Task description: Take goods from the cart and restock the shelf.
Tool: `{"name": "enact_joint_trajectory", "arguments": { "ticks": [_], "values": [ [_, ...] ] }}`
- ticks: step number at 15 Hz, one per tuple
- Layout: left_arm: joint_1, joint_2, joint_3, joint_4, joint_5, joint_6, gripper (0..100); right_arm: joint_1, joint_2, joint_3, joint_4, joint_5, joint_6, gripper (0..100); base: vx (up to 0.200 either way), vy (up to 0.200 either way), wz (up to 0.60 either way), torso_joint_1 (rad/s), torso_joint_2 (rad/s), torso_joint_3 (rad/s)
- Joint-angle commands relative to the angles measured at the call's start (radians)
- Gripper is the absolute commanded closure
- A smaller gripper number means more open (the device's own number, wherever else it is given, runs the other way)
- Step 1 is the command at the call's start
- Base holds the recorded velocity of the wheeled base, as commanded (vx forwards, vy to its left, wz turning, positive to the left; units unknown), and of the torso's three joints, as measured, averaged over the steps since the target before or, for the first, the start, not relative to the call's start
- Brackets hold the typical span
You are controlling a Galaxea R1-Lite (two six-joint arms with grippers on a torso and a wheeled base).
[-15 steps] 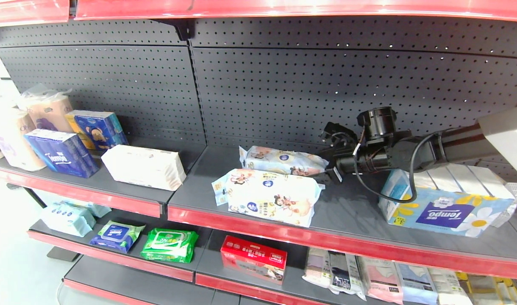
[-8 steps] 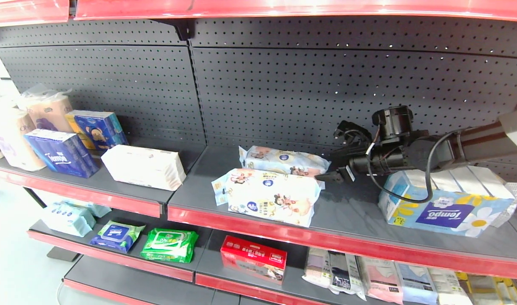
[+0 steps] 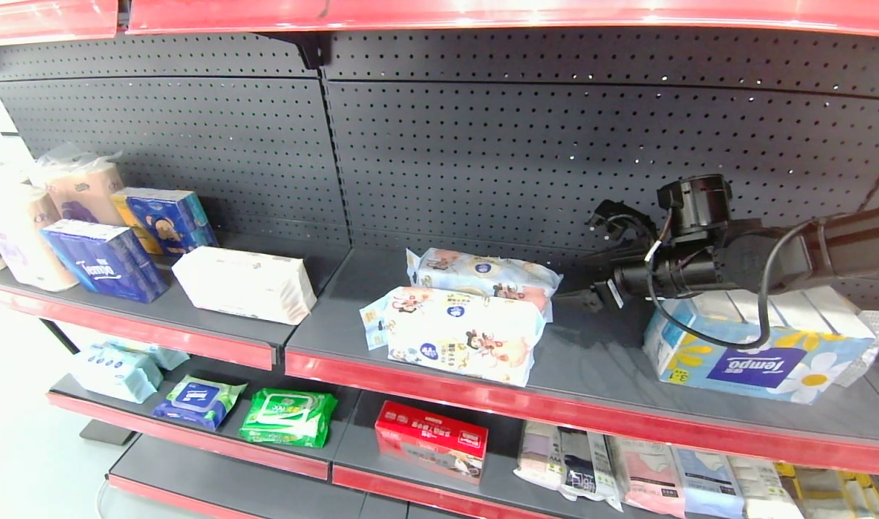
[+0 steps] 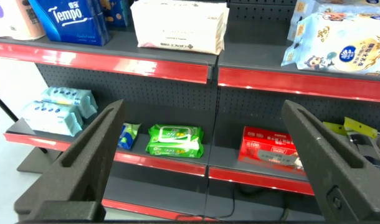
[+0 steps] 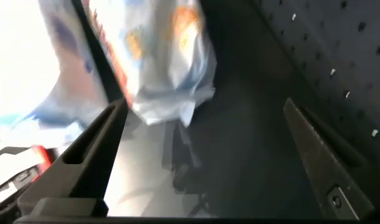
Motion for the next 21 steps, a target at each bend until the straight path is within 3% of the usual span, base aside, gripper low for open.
{"name": "enact_joint_trajectory", "arguments": {
  "ticks": [1,9,21],
  "values": [
    [0.0,0.001,0.0,0.0,0.0,0.0,0,-0.003,-0.035,0.036,-0.005,0.001,0.002,0,0.0,0.0,0.0,0.0,0.0,0.0],
    [0.0,0.001,0.0,0.0,0.0,0.0,0,-0.025,-0.098,0.085,-0.039,-0.002,0.042,0,0.0,0.0,0.0,0.0,0.0,0.0],
    [0.0,0.001,0.0,0.0,0.0,0.0,0,0.021,-0.299,0.375,-0.245,-0.004,0.149,0,0.0,0.0,0.0,0.0,0.0,0.0]
  ]
}}
